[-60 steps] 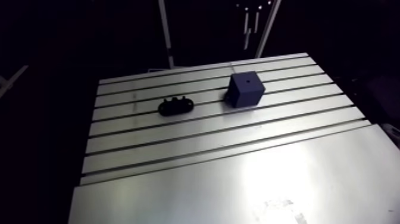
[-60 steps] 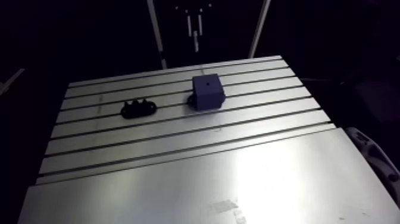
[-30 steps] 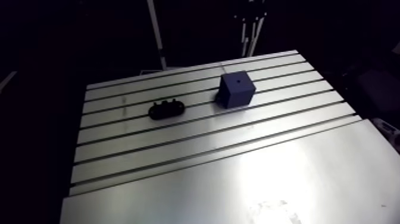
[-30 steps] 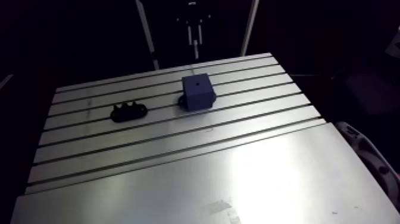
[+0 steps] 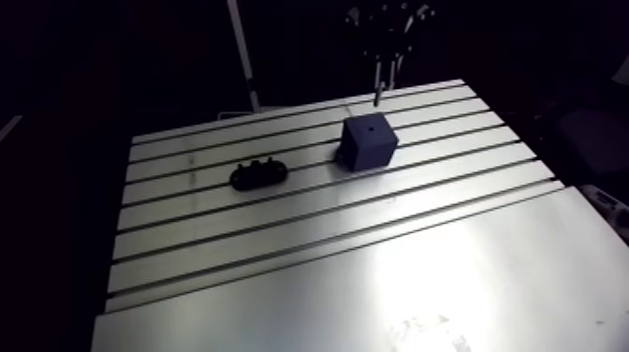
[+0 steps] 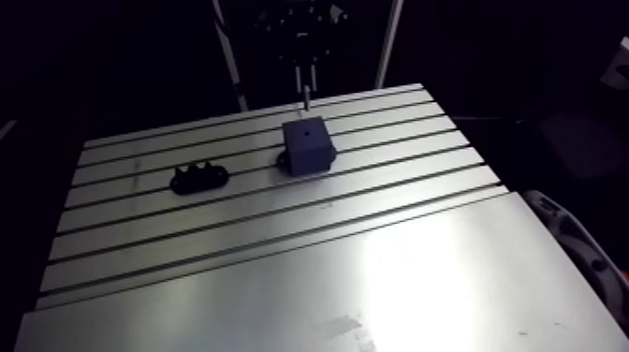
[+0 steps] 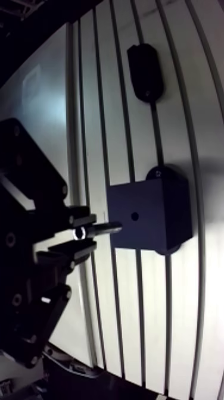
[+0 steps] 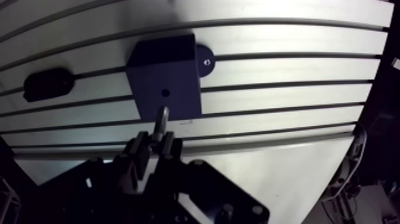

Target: Pick up the M10 bolt and insert it into the hole until fully seated.

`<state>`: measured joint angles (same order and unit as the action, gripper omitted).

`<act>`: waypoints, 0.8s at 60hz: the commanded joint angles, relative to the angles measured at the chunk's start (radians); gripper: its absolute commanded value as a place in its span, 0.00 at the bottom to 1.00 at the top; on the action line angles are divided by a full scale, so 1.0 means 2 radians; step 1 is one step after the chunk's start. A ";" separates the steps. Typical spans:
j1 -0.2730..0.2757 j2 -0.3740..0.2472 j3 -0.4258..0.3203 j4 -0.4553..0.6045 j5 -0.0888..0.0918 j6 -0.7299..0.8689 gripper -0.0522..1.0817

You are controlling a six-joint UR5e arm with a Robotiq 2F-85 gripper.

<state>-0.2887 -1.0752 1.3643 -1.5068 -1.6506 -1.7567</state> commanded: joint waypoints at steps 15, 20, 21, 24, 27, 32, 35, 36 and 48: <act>-0.004 0.000 0.014 -0.005 0.000 0.002 1.00; -0.004 0.000 0.017 -0.005 0.000 0.003 1.00; -0.004 0.000 0.018 -0.005 0.001 0.002 1.00; -0.004 0.000 0.018 -0.005 0.001 0.002 1.00; -0.004 0.000 0.018 -0.006 0.001 0.002 1.00; -0.004 0.000 0.019 -0.010 0.001 0.001 1.00; -0.003 0.000 0.022 -0.012 0.001 0.001 1.00; -0.003 0.000 0.022 -0.012 0.001 0.001 1.00; -0.002 0.000 0.023 -0.012 0.002 0.001 1.00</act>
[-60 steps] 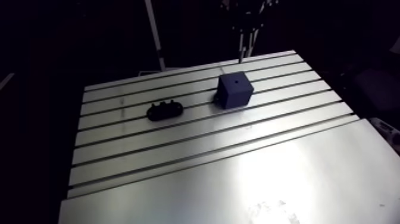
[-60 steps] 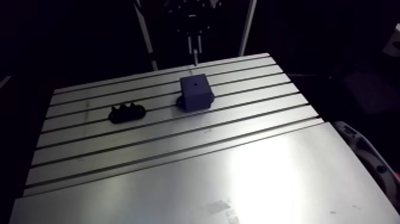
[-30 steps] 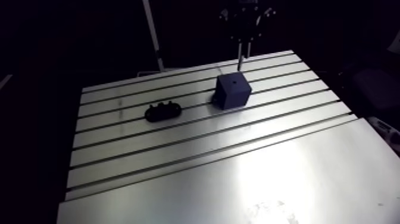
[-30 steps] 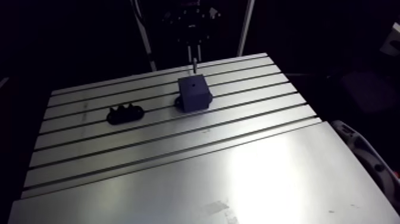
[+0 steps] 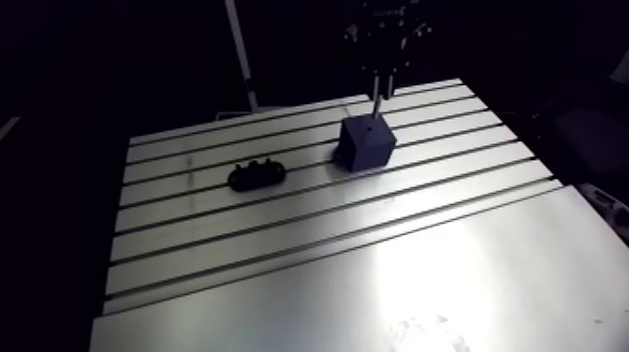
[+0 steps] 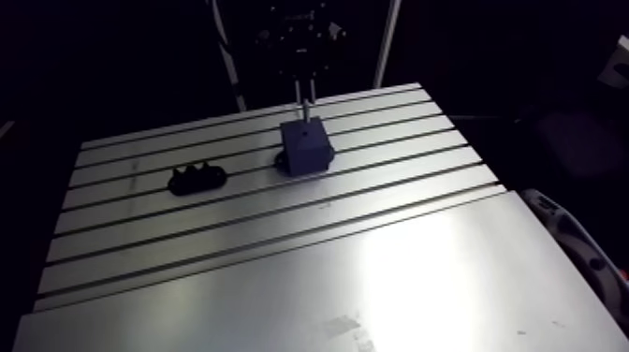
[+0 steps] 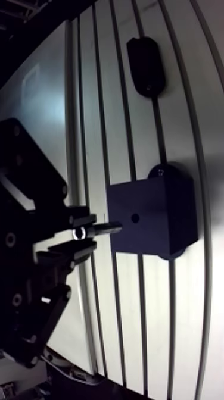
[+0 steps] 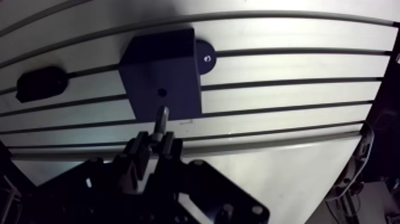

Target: Pick up the M10 bolt and insert it into the hole until fully seated.

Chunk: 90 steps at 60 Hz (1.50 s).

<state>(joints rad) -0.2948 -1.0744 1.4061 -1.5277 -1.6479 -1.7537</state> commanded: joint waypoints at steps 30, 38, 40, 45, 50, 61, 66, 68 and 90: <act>0.002 0.001 0.003 -0.005 0.001 0.000 1.00; 0.003 0.001 0.003 -0.005 0.001 0.001 1.00; 0.003 0.001 0.004 -0.005 0.001 0.001 1.00; 0.003 0.001 0.004 -0.005 0.001 0.001 1.00; 0.003 0.002 0.005 -0.005 0.001 0.001 1.00; 0.003 0.004 0.005 -0.005 0.001 0.001 1.00; 0.003 0.007 0.005 -0.005 0.001 0.001 1.00; 0.003 0.007 0.006 -0.005 0.001 0.001 1.00; 0.002 0.012 0.005 -0.006 0.001 0.001 1.00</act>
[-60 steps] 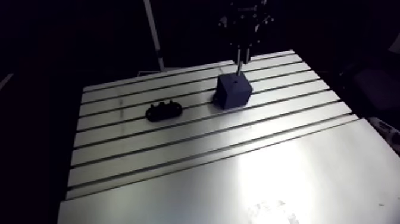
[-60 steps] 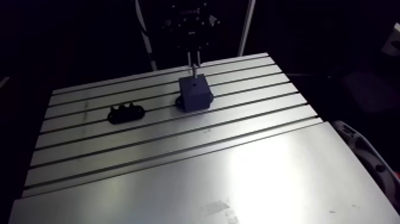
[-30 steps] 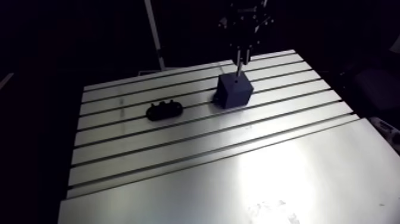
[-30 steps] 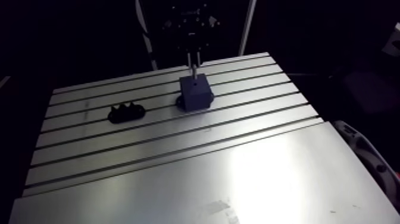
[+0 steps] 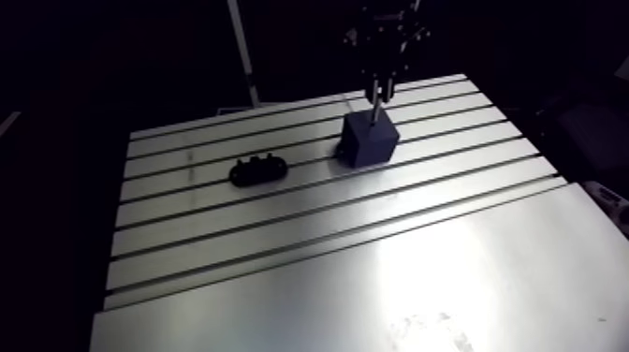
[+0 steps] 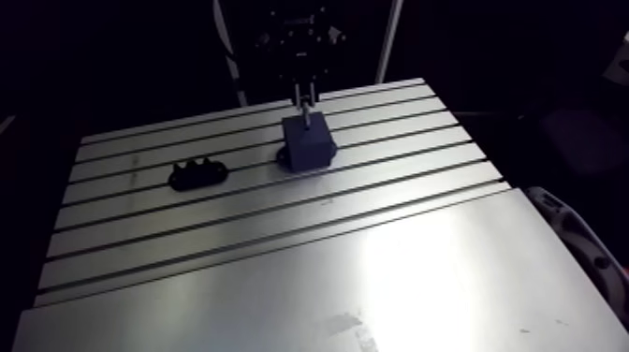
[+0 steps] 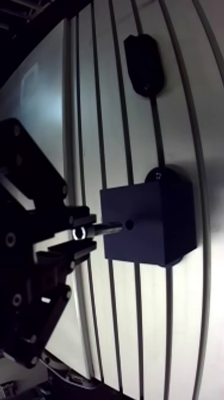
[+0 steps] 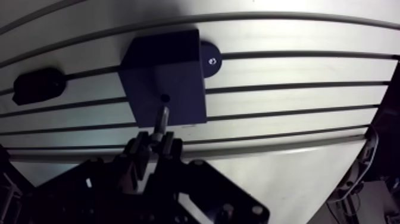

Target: Pick up the M10 bolt and insert it into the hole until fully seated.

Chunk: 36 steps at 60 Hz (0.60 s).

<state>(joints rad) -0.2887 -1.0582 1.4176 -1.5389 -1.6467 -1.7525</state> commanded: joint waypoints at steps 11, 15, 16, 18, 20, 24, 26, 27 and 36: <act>-0.001 0.006 -0.001 0.000 0.000 0.000 1.00; 0.000 0.007 -0.001 0.000 0.000 0.000 1.00; 0.000 0.007 -0.001 0.000 0.000 0.000 1.00; 0.000 0.007 -0.002 -0.001 0.001 0.000 1.00; 0.000 0.007 -0.002 -0.006 0.000 0.000 1.00; 0.000 0.007 -0.002 -0.010 0.001 -0.001 1.00; 0.001 0.007 -0.002 -0.016 0.002 -0.001 1.00; 0.001 0.007 -0.002 -0.016 0.002 -0.001 1.00; 0.002 0.012 -0.002 -0.016 0.002 -0.001 1.00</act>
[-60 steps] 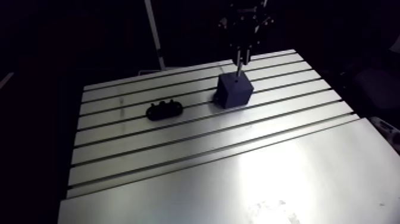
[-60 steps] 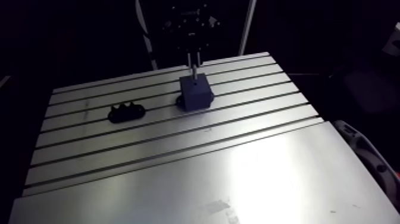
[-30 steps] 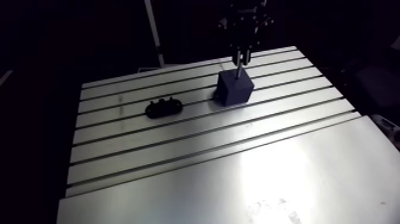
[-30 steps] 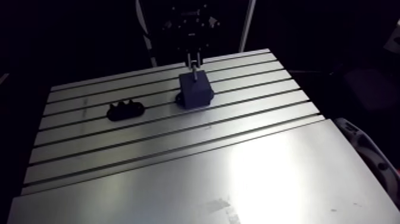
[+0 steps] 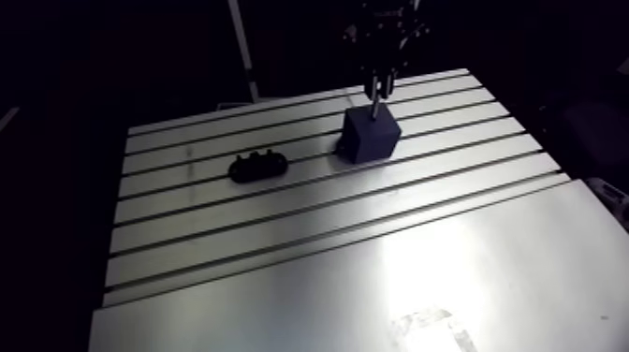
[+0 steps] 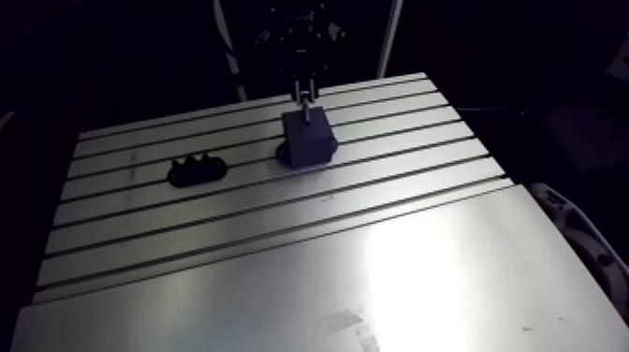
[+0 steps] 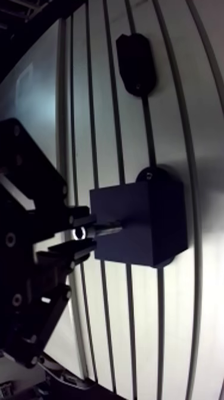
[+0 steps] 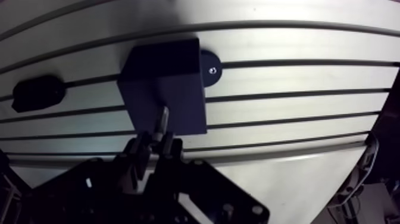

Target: Pick up the M10 bolt and insert it into the hole until fully seated.

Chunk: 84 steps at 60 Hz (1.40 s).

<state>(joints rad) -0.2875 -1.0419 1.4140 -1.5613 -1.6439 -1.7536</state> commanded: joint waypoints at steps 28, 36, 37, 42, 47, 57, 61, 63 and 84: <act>0.001 0.004 0.001 -0.005 0.001 -0.001 1.00; 0.002 0.003 -0.002 -0.001 0.002 -0.001 1.00; 0.002 0.003 -0.002 -0.001 0.002 -0.001 1.00; 0.002 0.003 -0.005 0.000 0.001 -0.001 1.00; 0.002 0.003 -0.006 0.000 0.001 -0.001 1.00; 0.001 -0.001 -0.007 0.001 -0.001 -0.002 1.00; 0.001 -0.001 -0.009 0.001 -0.001 -0.002 1.00; 0.001 -0.001 -0.009 0.002 -0.002 -0.002 1.00; 0.002 -0.002 -0.008 0.022 -0.003 -0.003 1.00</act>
<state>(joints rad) -0.2850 -1.0441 1.3983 -1.5386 -1.6485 -1.7574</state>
